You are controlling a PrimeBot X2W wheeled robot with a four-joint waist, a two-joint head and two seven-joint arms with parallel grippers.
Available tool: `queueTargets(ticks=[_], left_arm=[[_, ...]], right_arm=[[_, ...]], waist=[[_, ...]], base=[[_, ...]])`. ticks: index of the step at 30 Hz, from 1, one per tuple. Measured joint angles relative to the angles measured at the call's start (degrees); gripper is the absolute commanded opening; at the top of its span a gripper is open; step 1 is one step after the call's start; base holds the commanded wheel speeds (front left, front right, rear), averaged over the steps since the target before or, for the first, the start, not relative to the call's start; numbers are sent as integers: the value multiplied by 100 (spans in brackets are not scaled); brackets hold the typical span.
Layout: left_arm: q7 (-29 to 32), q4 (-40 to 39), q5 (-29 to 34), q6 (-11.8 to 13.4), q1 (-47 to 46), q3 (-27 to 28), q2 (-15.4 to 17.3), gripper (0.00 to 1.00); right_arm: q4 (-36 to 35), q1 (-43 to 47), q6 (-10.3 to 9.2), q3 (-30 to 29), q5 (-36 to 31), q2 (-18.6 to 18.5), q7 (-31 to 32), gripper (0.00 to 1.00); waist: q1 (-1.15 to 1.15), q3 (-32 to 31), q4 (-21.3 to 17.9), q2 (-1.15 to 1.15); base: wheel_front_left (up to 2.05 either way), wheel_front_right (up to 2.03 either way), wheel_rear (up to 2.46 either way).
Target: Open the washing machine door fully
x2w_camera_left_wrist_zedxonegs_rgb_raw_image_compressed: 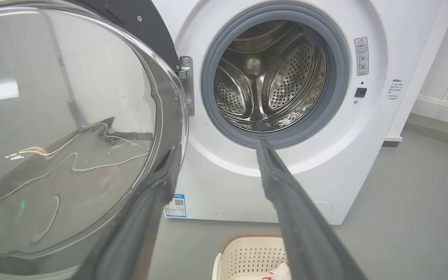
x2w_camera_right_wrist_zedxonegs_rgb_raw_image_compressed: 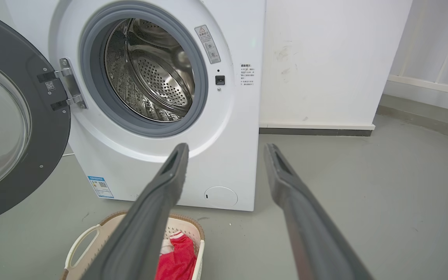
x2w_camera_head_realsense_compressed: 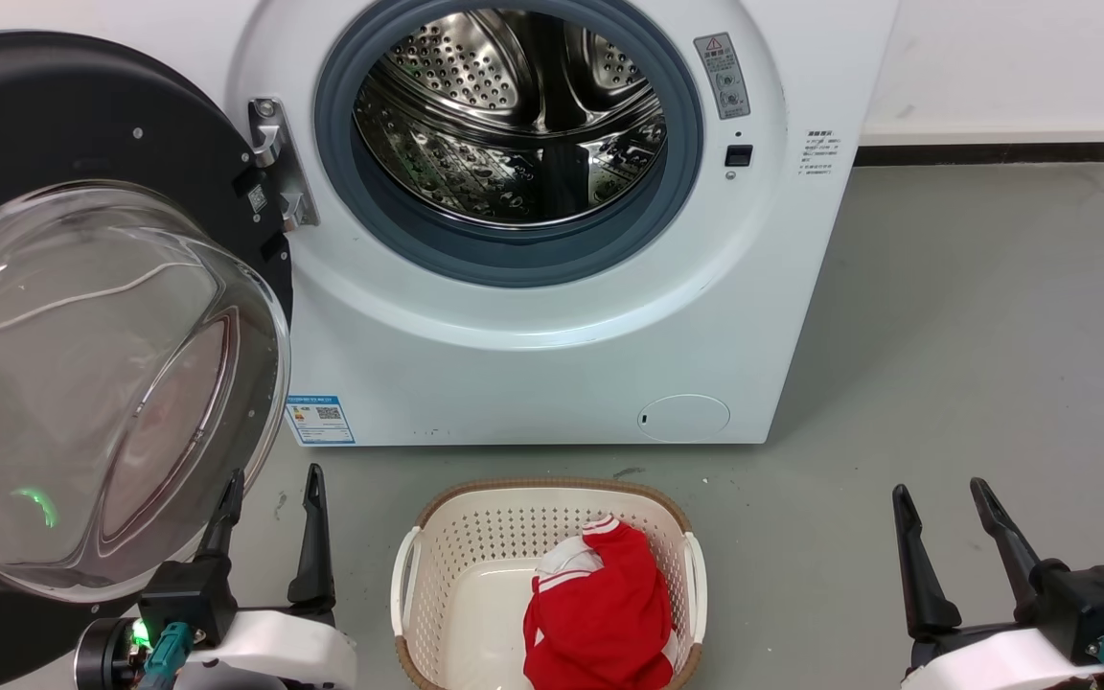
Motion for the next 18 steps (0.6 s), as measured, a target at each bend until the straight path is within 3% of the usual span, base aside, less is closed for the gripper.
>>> queueTargets(ticks=[4, 5, 10, 18], left_arm=[[0, -3, 33, 0, 1, 4, -10, 100], [0, -7, 45, 0, 2, 3, -12, 0], [91, 222, -82, 0, 118, 18, -29, 0], [337, 278, -1009, -62, 85, 112, -44, 0]], right_arm=[[10, 0, 0, 0, 9, 0, 0, 100], [13, 0, 0, 0, 10, 0, 0, 0], [191, 66, 0, 23, 137, 1, 7, 0], [320, 27, 0, 23, 1167, -21, 137, 0]], waist=[[0, -5, -6, 0], [0, -5, -8, 0], [0, -3, -7, 0], [0, 9, 1, 0]], base=[[0, 0, 0], [0, 0, 0], [0, 0, 0], [0, 0, 0]])
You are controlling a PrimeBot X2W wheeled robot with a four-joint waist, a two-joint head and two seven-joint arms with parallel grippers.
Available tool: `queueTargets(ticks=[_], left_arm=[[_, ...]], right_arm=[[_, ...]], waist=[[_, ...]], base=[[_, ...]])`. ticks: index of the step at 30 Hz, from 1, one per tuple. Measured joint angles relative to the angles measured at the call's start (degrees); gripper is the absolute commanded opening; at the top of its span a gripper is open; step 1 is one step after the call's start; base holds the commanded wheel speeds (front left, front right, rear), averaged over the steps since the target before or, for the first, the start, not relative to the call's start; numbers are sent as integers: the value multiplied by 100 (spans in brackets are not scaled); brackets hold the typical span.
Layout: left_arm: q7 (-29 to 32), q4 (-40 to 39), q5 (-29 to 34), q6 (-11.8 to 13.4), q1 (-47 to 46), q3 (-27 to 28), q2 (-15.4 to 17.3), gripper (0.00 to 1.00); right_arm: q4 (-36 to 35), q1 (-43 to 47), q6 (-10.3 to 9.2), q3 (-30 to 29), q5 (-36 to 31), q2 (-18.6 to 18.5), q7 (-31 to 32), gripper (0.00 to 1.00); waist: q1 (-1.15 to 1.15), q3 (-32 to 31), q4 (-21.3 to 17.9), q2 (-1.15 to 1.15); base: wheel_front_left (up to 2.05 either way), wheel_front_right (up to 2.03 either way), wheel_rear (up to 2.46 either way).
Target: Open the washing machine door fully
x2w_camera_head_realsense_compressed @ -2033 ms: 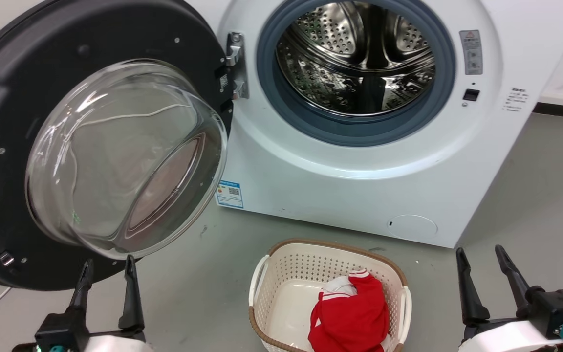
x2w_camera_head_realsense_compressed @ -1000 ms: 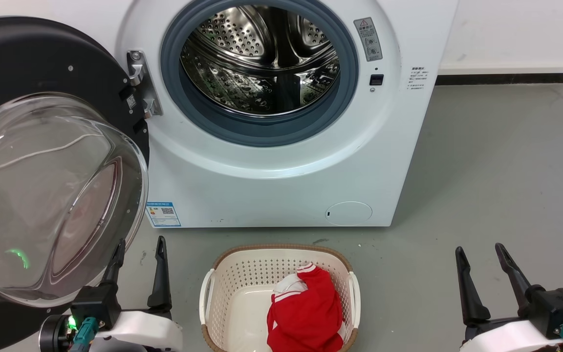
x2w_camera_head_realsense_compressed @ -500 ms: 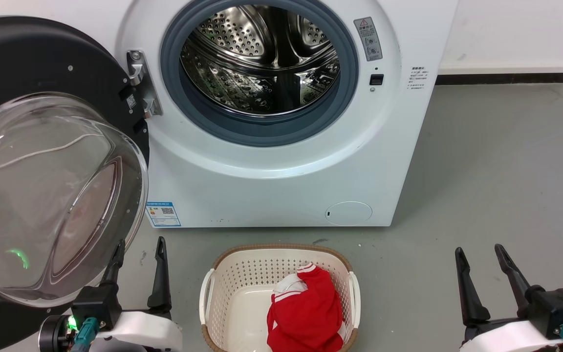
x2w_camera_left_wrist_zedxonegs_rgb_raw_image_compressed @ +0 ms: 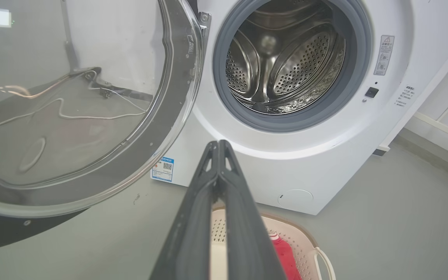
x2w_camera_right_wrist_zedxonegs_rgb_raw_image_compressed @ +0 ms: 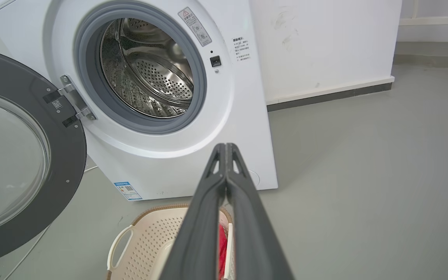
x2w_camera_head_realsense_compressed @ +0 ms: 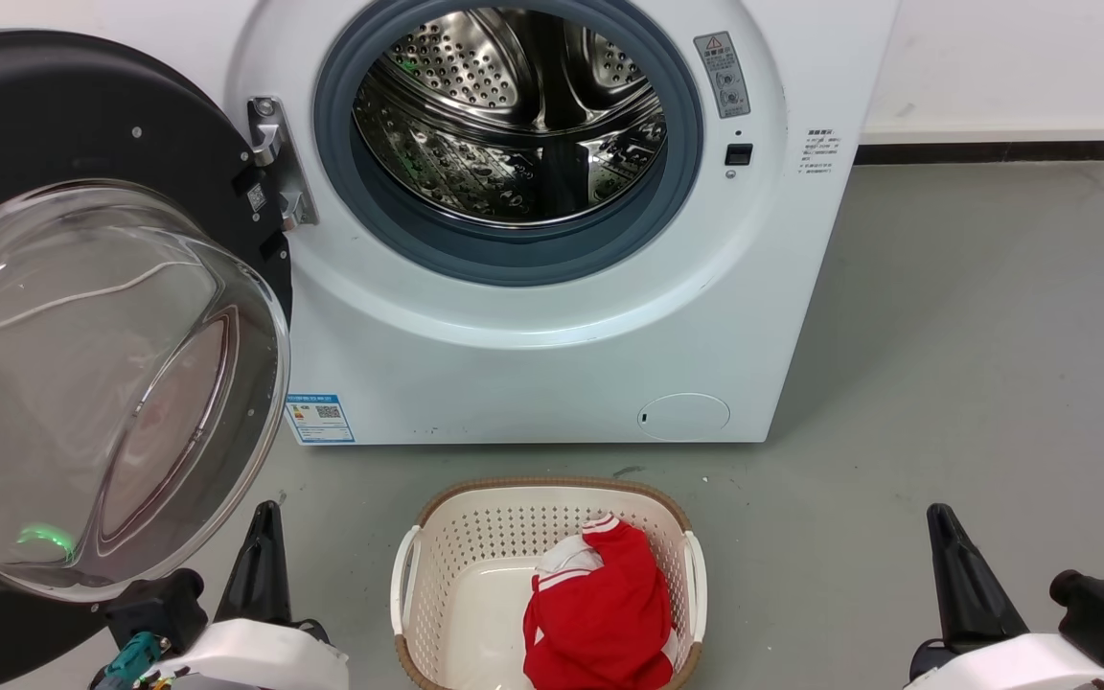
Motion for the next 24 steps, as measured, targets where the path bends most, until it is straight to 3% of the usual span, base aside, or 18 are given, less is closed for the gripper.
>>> queueTargets(ticks=[24], left_arm=[[552, 19, -2388, -182, -140, 99, -52, 0]], right_arm=[[333, -375, -1, -16, 2542, -87, 327, 0]], waist=[[0, 38, 22, 0]], base=[[0, 0, 0]])
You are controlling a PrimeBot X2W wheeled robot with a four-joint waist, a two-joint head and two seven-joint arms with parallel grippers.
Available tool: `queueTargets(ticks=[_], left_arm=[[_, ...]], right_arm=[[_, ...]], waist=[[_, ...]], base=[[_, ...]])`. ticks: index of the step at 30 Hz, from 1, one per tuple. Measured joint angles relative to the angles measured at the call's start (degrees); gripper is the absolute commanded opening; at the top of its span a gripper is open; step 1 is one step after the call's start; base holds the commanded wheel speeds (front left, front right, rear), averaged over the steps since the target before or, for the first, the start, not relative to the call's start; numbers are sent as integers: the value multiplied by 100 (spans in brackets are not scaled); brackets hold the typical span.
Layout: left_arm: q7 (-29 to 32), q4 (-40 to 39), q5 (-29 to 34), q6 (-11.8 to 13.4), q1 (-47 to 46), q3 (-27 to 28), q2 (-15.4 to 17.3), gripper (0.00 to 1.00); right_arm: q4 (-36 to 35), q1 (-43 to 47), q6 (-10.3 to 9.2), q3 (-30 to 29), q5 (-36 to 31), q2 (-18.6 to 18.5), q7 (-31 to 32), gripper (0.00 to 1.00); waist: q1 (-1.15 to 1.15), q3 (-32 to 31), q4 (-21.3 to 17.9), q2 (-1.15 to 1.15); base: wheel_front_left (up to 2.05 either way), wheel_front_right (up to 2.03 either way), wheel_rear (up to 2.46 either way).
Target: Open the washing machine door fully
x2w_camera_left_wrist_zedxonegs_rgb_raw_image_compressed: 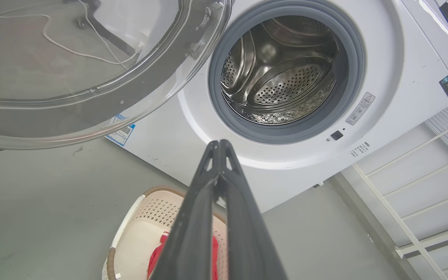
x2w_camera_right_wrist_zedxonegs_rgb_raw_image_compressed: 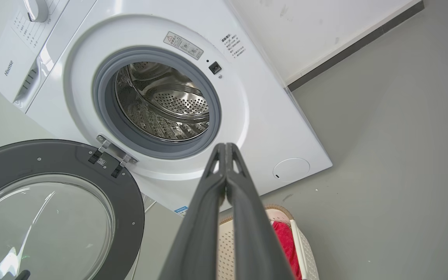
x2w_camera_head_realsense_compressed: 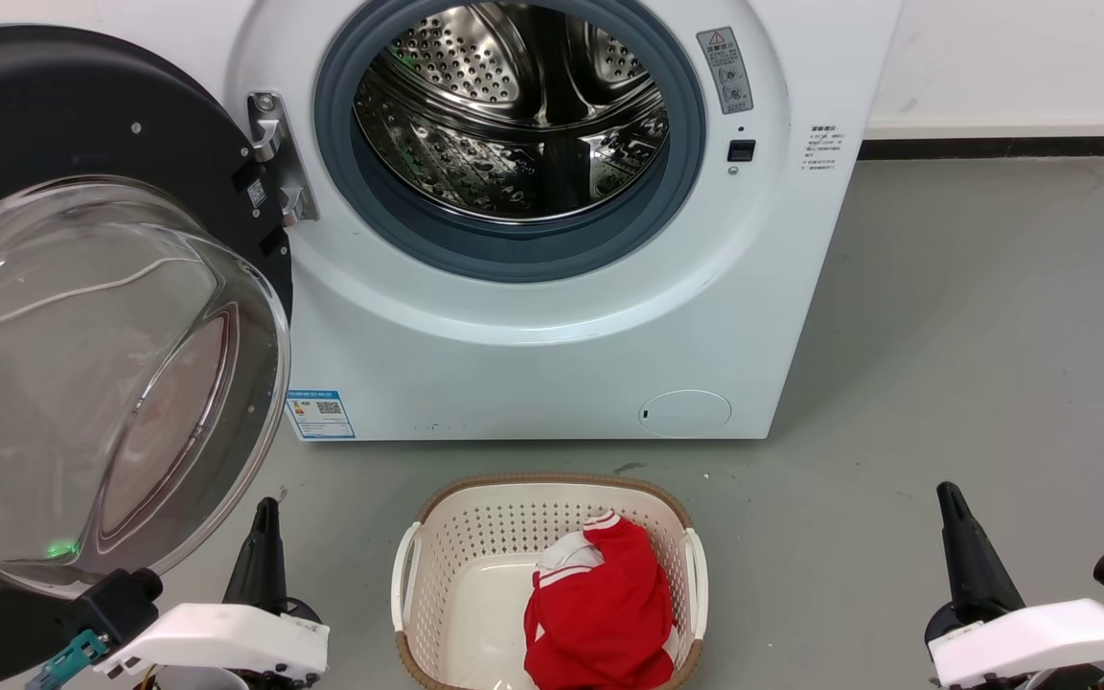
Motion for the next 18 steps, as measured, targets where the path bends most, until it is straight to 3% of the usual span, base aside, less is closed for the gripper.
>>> queueTargets(ticks=[18], left_arm=[[336, 37, -1350, -100, -114, 94, -15, 0]], right_arm=[[192, -198, 0, -51, 1419, -31, 219, 0]], waist=[[0, 27, 16, 0]], base=[[0, 0, 0]])
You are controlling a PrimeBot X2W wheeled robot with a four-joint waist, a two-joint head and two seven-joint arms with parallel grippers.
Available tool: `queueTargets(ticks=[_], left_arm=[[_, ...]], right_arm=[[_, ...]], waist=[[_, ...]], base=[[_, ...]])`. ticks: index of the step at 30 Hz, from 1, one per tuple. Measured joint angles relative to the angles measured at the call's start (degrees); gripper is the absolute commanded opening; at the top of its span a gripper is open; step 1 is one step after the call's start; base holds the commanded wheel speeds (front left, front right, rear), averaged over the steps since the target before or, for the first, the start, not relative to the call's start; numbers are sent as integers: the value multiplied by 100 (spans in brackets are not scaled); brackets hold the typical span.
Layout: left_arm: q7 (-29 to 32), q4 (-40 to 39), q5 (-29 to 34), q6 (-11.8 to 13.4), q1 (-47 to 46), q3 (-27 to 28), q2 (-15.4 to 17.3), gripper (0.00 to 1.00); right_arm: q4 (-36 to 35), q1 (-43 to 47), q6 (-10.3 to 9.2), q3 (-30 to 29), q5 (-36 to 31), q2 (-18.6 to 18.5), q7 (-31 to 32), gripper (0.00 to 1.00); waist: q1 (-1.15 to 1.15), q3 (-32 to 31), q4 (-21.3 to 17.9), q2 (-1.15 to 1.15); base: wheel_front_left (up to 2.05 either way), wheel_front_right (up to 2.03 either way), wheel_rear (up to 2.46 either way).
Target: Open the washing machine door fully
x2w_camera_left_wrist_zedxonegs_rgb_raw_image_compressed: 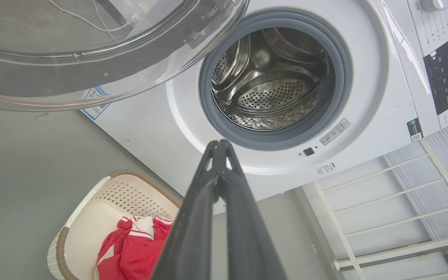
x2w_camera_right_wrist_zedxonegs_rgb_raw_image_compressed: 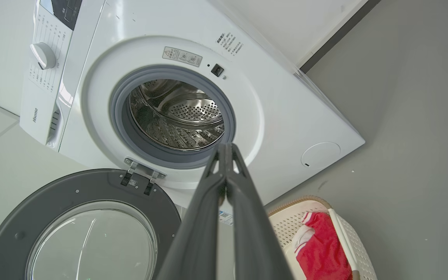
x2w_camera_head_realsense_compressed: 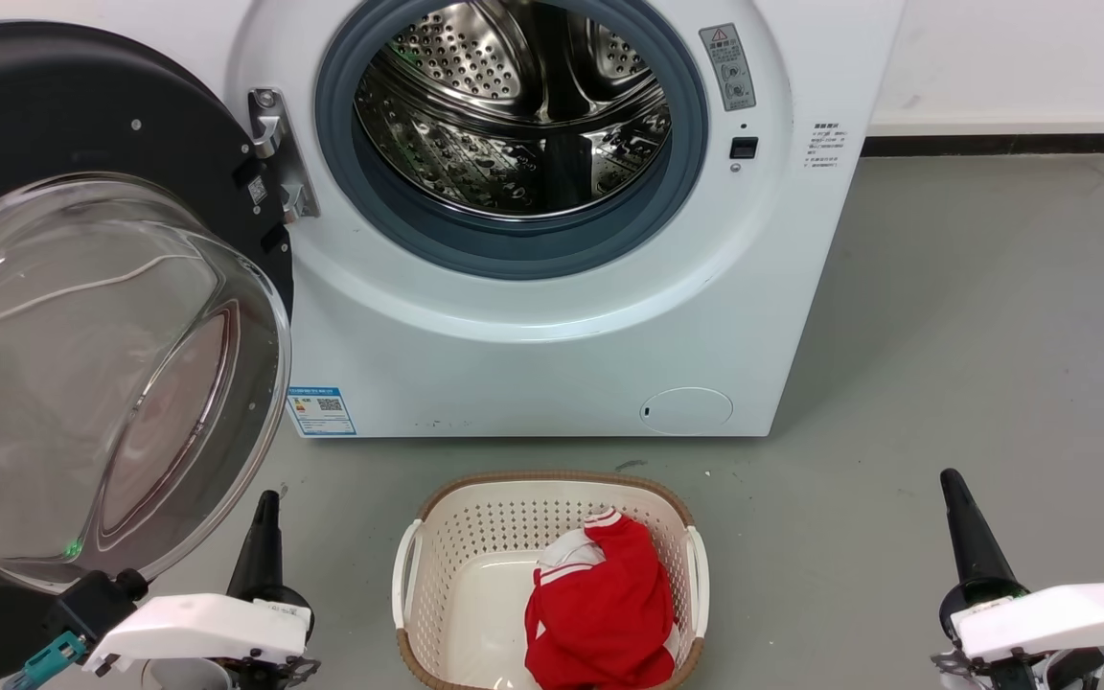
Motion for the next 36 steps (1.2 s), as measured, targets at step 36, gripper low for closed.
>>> queueTargets(ticks=[36], left_arm=[[525, 69, -2111, -156, -188, 149, -31, 0]], right_arm=[[289, -339, 0, -143, 2169, -10, 386, 0]], waist=[[0, 54, 32, 0]], base=[[0, 0, 0]])
